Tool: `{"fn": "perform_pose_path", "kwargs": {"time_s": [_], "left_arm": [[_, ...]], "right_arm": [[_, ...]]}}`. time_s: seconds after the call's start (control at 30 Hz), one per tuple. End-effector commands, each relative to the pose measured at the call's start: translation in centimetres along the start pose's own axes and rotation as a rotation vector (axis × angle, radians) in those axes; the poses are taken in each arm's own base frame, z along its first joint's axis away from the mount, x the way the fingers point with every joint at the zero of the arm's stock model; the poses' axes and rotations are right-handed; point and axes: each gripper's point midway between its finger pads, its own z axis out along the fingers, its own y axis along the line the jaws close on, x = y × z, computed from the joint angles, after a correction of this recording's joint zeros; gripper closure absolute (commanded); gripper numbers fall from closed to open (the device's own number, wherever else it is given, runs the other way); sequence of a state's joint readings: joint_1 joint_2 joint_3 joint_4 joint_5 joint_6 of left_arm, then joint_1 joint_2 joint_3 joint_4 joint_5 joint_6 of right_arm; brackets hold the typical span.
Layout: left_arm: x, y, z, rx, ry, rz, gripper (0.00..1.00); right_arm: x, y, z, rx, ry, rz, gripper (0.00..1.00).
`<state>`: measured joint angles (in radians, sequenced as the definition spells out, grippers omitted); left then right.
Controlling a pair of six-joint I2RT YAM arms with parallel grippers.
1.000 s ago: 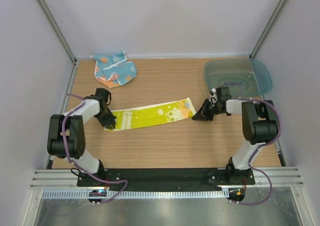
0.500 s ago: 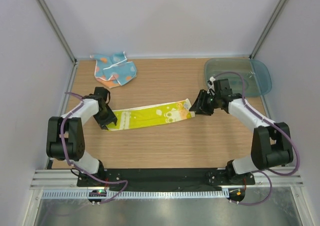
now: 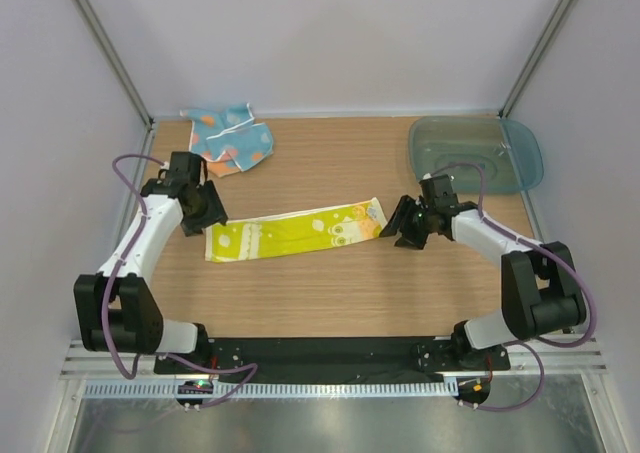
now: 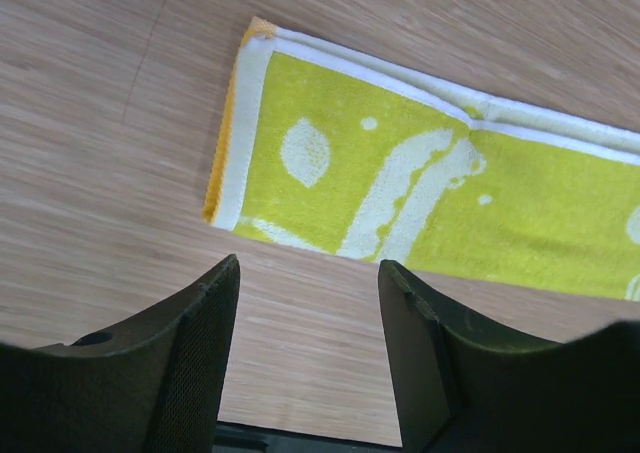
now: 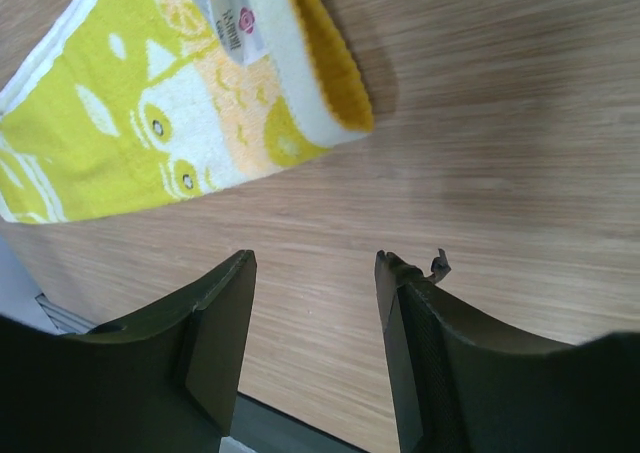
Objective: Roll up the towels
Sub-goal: Fold the towel
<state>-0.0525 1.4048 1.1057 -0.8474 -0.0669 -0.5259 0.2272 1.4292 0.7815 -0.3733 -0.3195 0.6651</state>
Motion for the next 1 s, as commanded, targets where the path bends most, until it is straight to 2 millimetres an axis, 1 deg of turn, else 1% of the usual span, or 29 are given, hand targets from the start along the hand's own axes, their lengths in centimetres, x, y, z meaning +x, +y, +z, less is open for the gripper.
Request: {"fn": "perform_pose_path", "kwargs": {"time_s": [0.0, 0.03, 0.07, 0.1, 0.13, 0.23, 0.33, 0.37, 0.43, 0.57, 0.6, 0.7, 0.73, 0.83, 0.97], "left_arm": [[0.7, 0.3, -1.3, 0.041, -0.013, 0.086, 0.41], [1.3, 0.5, -1.2, 0.040, -0.006, 0.092, 0.41], [1.4, 0.6, -1.2, 0.041, -0.012, 0.093, 0.41], [1.1, 0.6, -1.3, 0.043, -0.033, 0.094, 0.41], [1.2, 0.8, -1.2, 0.039, -0.030, 0.092, 0.41], [1.1, 0.3, -1.3, 0.054, -0.026, 0.094, 0.42], [1.3, 0.3, -1.0, 0.056, -0.012, 0.098, 0.43], [1.3, 0.3, -1.0, 0.055, -0.013, 0.098, 0.43], [1.2, 0.3, -1.0, 0.058, -0.015, 0.098, 0.43], [1.3, 0.3, -0.8, 0.050, -0.007, 0.101, 0.43], [1.2, 0.4, -0.8, 0.050, -0.008, 0.100, 0.43], [1.1, 0.4, -0.8, 0.047, -0.010, 0.101, 0.44], [1.2, 0.4, -0.7, 0.045, -0.005, 0.100, 0.44], [1.2, 0.3, -0.4, 0.044, 0.004, 0.100, 0.44], [1.3, 0.3, -0.2, 0.044, 0.013, 0.103, 0.44]], "right_arm": [[-2.7, 1.0, 0.9, -0.014, -0.090, 0.004, 0.42], [-2.6, 0.8, 1.6, -0.006, -0.075, 0.009, 0.42], [-2.7, 0.6, 1.9, -0.003, -0.075, 0.015, 0.42], [-3.0, 0.8, 2.2, -0.008, -0.082, 0.013, 0.42], [-2.8, 0.3, 2.9, 0.008, -0.065, 0.020, 0.43], [-3.1, -0.3, 4.2, 0.028, -0.061, 0.027, 0.43], [-3.7, -0.2, 4.9, 0.028, -0.067, 0.030, 0.44], [-3.5, -0.5, 5.5, 0.037, -0.055, 0.031, 0.44], [-3.9, -0.6, 5.9, 0.039, -0.060, 0.033, 0.46], [-3.9, -0.9, 6.4, 0.049, -0.049, 0.034, 0.50], [-3.8, -1.1, 6.5, 0.053, -0.045, 0.036, 0.52], [-3.6, -1.4, 6.5, 0.056, -0.046, 0.038, 0.64], [-3.5, -1.3, 6.5, 0.051, -0.044, 0.036, 0.71], [-3.4, -1.5, 6.7, 0.051, -0.043, 0.036, 0.80], [-3.5, -2.3, 6.7, 0.066, -0.043, 0.028, 0.89]]}}
